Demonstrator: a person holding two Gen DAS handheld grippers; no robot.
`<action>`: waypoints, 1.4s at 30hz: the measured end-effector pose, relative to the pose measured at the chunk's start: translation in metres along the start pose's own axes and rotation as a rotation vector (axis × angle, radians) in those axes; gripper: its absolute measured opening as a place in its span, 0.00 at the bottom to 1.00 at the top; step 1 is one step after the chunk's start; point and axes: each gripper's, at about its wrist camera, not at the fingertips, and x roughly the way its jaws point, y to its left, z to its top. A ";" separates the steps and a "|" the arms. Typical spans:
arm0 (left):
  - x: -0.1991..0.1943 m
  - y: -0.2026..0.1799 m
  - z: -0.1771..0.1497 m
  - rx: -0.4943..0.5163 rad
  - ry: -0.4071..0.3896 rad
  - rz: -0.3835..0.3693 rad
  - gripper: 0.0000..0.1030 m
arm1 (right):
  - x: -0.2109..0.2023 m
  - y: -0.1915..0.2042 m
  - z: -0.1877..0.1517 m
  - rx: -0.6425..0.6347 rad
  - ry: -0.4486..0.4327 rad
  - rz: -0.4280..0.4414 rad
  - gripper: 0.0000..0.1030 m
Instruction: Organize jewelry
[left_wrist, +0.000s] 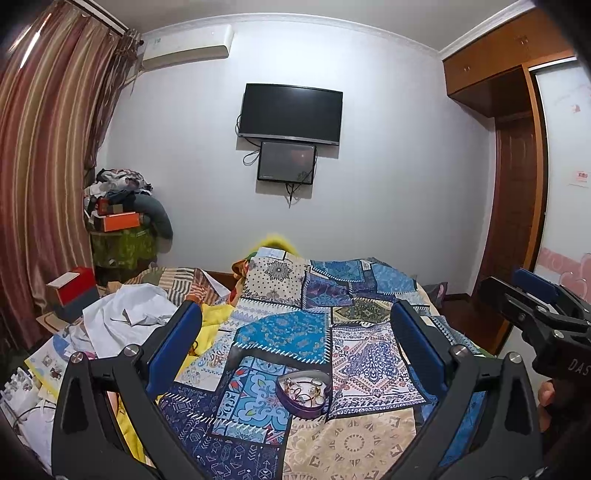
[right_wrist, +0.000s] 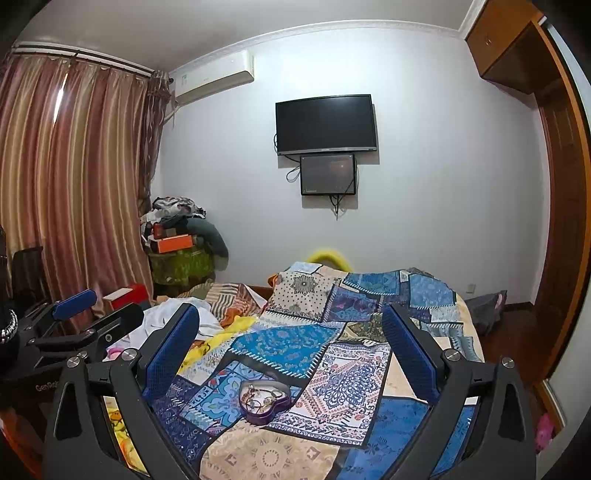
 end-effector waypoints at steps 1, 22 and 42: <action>0.000 0.000 0.000 -0.001 0.001 0.000 0.99 | 0.000 0.000 0.000 -0.001 0.001 0.000 0.96; 0.002 0.000 0.001 -0.001 0.006 0.004 0.99 | 0.001 -0.001 0.004 0.001 0.009 0.001 0.96; 0.004 0.007 -0.001 -0.020 0.000 -0.023 0.99 | 0.003 -0.002 0.003 0.004 0.018 0.001 0.96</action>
